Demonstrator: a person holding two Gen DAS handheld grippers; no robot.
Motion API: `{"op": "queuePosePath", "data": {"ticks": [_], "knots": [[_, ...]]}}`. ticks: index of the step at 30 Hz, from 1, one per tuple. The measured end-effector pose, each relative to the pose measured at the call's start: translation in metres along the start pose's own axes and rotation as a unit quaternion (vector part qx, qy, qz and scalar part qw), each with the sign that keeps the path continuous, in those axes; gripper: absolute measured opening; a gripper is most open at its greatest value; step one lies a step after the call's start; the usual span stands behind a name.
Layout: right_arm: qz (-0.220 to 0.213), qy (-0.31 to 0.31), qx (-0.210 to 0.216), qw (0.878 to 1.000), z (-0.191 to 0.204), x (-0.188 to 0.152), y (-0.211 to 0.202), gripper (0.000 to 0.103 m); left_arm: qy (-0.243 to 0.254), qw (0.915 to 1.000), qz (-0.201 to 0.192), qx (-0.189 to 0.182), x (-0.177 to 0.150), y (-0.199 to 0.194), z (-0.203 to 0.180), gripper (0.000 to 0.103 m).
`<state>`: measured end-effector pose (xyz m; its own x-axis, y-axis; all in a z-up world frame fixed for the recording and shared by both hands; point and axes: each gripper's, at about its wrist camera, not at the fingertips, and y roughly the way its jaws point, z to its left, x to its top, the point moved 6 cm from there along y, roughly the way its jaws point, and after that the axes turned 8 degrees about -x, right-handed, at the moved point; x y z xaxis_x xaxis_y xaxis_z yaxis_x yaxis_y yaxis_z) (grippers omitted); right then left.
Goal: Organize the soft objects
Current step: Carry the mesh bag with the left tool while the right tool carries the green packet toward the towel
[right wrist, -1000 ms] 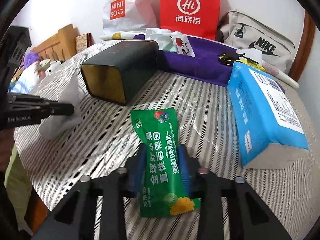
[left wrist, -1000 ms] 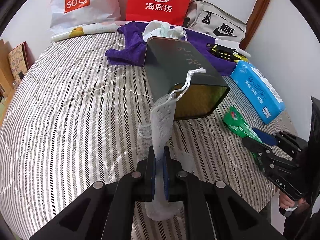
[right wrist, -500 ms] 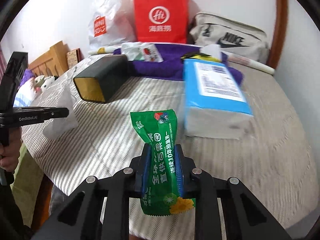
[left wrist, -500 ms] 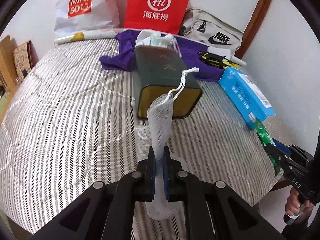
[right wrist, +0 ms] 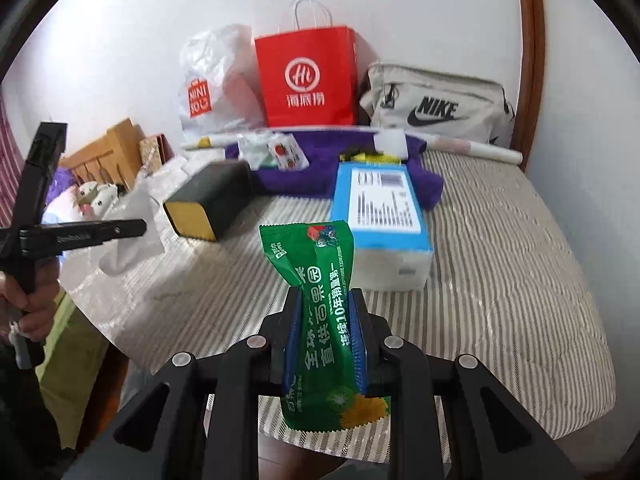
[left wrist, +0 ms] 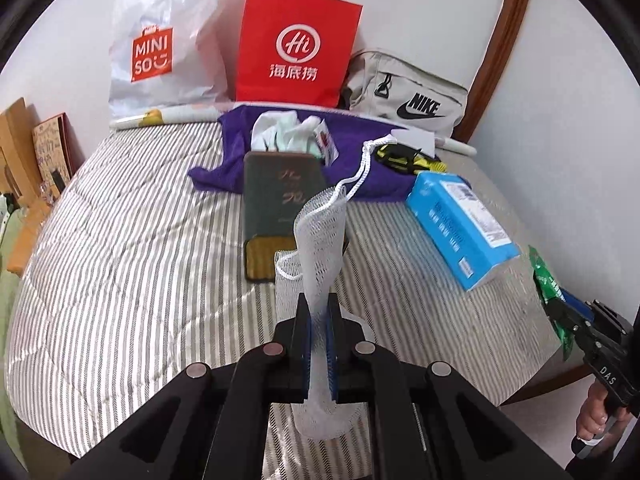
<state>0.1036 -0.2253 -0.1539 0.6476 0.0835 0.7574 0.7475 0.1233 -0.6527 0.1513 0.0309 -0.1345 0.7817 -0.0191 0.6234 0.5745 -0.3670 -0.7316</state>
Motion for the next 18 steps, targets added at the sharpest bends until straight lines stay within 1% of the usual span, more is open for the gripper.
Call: {"op": "queuePosePath", "data": {"ticks": [4,8,11,18], "knots": [[-0.019,0.002,0.001,1.0,-0.006,0.02,-0.008,0.023,0.002,1.0,-0.009,0.001,0.015,-0.004,-0.005,0.007],[-0.028,0.007,-0.001,1.0,-0.014,0.039,-0.006,0.023,0.002,0.9999,-0.016,-0.001,0.032,-0.003,-0.009,0.007],[-0.032,0.006,-0.003,0.999,-0.018,0.054,0.0,0.023,0.003,0.9998,-0.018,-0.005,0.046,0.0,-0.012,0.007],[-0.026,0.005,-0.011,1.0,-0.026,0.085,0.025,0.023,0.013,0.9997,-0.02,-0.008,0.072,0.01,-0.018,0.007]]}}
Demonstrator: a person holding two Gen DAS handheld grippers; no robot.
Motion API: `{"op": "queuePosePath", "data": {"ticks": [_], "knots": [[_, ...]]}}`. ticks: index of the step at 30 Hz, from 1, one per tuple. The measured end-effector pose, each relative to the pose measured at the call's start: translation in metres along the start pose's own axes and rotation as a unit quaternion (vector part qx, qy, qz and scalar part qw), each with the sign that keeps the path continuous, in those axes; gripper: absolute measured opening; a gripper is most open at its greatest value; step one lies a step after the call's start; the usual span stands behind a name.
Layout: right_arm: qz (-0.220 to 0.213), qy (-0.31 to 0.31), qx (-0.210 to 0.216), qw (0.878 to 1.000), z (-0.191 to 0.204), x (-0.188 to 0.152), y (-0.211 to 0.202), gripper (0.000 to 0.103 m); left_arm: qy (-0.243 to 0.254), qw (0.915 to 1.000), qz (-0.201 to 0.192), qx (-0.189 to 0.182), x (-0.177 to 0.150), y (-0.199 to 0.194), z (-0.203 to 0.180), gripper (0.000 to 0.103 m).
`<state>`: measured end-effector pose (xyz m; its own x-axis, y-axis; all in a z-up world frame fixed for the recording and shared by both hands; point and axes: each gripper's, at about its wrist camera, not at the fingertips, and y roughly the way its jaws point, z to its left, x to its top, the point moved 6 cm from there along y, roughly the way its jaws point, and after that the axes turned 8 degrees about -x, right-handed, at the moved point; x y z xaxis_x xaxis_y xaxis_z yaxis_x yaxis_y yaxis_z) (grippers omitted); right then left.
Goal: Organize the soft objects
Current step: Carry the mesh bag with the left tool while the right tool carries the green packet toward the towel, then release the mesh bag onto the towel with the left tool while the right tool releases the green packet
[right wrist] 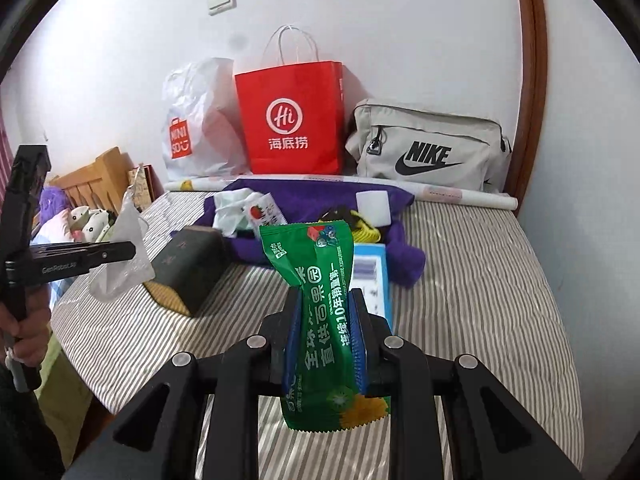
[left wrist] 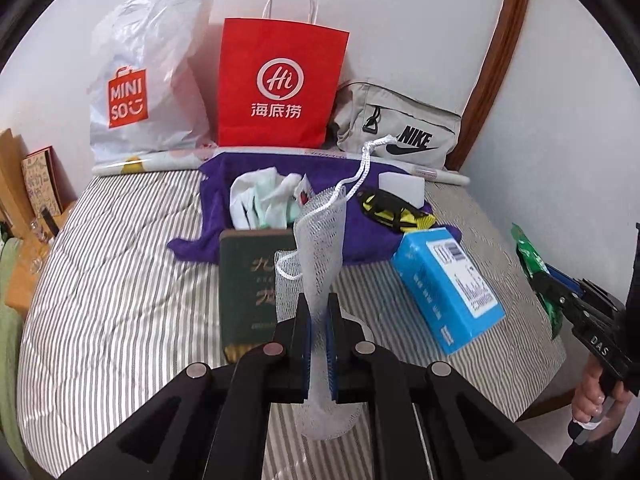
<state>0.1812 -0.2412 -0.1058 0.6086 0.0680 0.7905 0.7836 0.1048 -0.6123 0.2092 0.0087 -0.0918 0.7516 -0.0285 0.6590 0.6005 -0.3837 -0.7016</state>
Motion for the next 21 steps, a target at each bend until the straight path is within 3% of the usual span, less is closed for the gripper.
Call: {"op": "queuePosePath", "data": {"ticks": [21], "knots": [[0.001,-0.014,-0.014,1.0,0.003,0.078,0.084,0.023,-0.018,0.9996,0.019,-0.015,0.06,0.052,0.022,0.007]]}}
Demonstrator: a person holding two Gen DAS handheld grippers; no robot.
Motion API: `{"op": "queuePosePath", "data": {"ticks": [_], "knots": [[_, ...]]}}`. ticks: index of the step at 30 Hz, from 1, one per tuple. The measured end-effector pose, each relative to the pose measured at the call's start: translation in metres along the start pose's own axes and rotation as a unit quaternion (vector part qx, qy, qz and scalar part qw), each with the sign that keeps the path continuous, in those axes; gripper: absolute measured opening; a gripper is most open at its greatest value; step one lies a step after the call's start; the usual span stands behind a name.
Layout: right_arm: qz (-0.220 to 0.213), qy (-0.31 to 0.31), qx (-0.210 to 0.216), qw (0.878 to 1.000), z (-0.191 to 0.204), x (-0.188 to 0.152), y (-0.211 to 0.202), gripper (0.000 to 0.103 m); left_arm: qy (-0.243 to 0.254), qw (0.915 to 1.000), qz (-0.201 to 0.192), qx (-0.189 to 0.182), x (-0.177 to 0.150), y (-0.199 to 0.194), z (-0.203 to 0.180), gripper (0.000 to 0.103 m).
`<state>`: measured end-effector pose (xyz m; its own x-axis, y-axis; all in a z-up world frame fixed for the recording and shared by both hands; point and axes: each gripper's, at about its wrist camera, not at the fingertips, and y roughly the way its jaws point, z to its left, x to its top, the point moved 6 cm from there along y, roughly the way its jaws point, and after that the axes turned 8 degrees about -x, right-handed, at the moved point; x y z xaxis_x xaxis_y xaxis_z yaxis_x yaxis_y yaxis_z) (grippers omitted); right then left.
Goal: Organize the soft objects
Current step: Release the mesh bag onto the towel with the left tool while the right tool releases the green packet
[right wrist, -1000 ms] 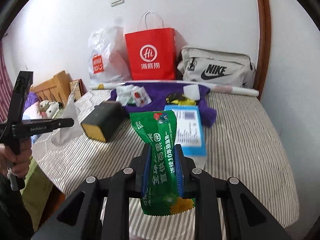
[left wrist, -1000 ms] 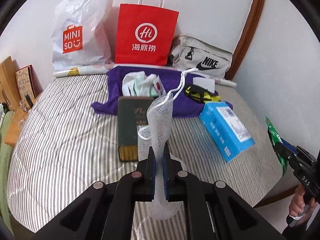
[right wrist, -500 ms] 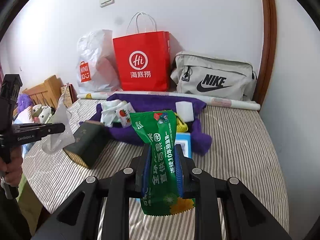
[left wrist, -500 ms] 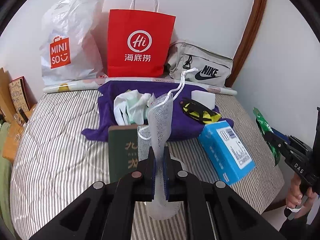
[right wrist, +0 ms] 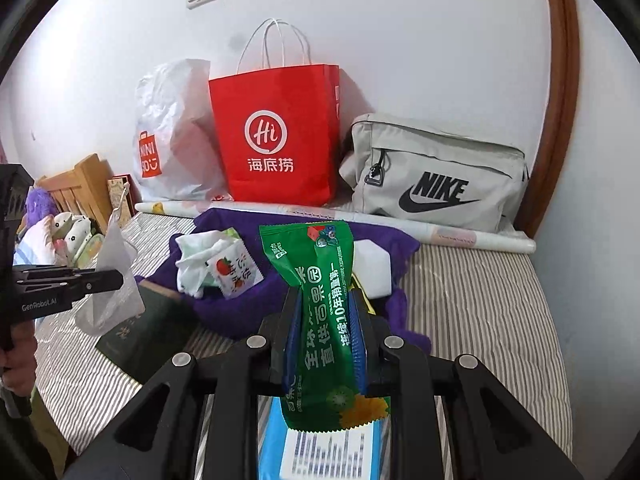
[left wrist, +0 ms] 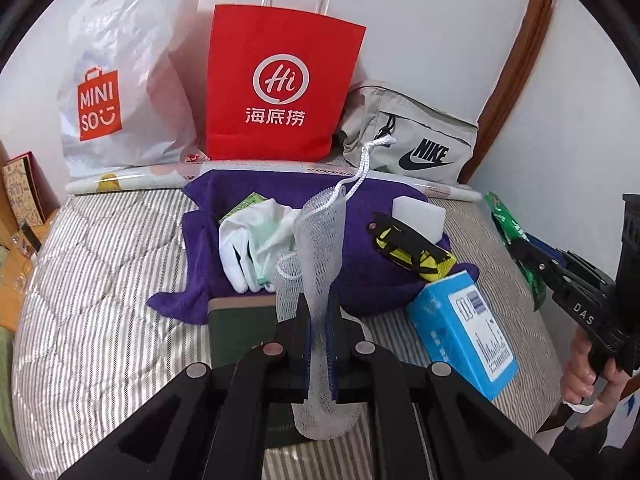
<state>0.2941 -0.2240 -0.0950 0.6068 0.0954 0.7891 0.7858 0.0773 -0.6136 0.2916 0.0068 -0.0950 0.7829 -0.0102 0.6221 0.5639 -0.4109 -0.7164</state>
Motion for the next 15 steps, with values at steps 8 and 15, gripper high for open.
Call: {"op": "queuePosePath", "data": {"ticks": [8,15], "knots": [[0.017,0.002,0.003,1.0,-0.002,0.012,0.037,0.023,0.007,0.9999,0.011,0.003,0.022,0.023,0.0,0.007],[0.033,-0.004,0.022,0.999,0.001,0.019,0.067,0.023,0.0,0.9995,0.03,-0.011,0.036,0.054,-0.001,0.007]]}}
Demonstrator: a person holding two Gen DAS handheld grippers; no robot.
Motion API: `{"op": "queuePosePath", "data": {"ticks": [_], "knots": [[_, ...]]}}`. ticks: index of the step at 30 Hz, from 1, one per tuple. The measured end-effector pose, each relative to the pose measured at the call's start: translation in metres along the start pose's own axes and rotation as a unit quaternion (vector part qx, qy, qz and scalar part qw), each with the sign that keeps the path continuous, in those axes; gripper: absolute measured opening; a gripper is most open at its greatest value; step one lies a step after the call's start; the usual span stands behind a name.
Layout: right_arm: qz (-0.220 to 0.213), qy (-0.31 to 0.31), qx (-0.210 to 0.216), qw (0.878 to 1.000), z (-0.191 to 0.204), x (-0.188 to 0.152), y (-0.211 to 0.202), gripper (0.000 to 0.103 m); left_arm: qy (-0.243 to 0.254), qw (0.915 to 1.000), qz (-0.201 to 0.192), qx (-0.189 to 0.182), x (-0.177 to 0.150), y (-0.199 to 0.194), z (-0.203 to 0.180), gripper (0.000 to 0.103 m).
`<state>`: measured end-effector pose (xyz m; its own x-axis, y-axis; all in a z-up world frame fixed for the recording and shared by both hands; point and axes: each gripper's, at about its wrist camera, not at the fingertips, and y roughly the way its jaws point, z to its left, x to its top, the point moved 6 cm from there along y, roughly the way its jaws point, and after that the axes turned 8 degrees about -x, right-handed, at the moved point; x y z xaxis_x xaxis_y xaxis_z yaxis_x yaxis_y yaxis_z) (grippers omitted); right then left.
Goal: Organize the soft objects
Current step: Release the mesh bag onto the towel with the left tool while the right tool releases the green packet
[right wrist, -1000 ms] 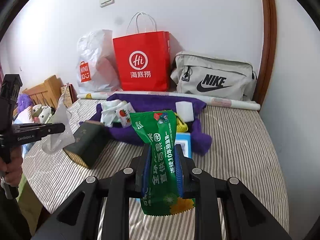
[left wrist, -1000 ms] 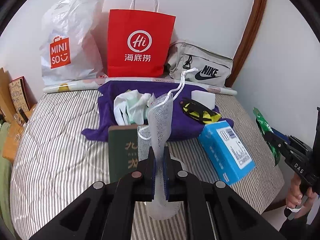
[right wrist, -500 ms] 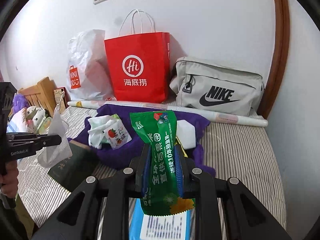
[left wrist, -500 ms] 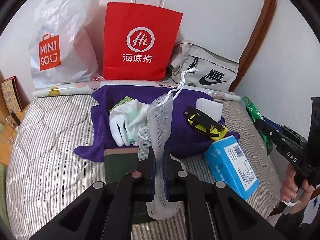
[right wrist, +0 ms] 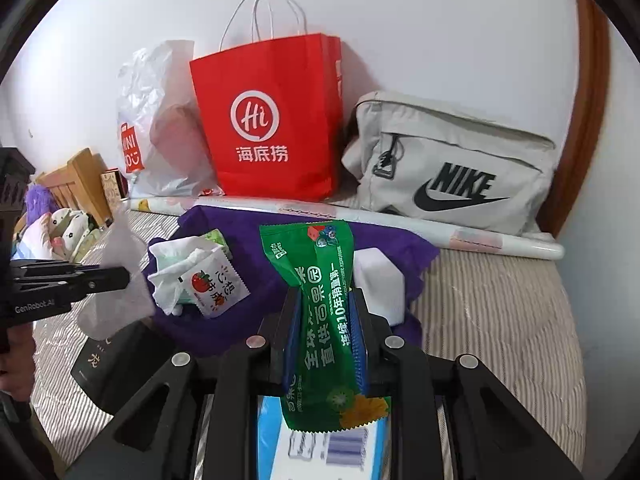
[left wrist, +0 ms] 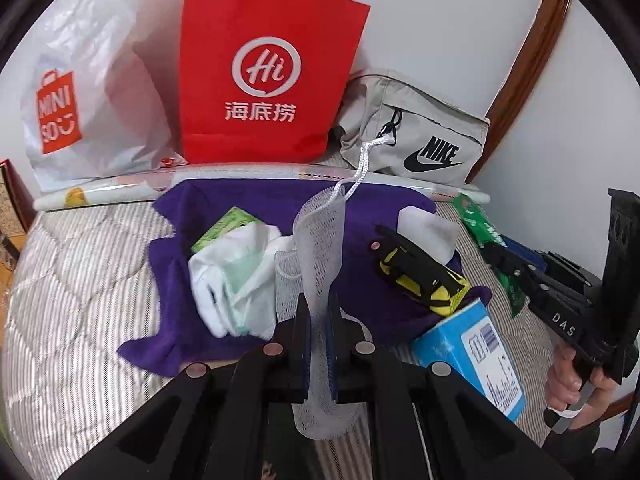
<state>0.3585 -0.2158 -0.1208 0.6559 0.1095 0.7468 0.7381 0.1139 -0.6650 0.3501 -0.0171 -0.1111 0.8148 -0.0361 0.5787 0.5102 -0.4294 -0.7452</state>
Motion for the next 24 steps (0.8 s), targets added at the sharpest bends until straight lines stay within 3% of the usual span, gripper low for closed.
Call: {"op": "queuePosePath", "data": {"ticks": [4,24], "knots": [[0.011,-0.011,0.018,1.0,0.008,0.006,0.019,0.023,-0.003,0.9999,0.014,-0.007,0.007,0.019,-0.001,0.007],[0.086,-0.01,0.019,0.996,0.002,-0.005,0.086,0.028,-0.008,0.996,0.087,-0.017,0.014,0.096,0.006,0.007]]}}
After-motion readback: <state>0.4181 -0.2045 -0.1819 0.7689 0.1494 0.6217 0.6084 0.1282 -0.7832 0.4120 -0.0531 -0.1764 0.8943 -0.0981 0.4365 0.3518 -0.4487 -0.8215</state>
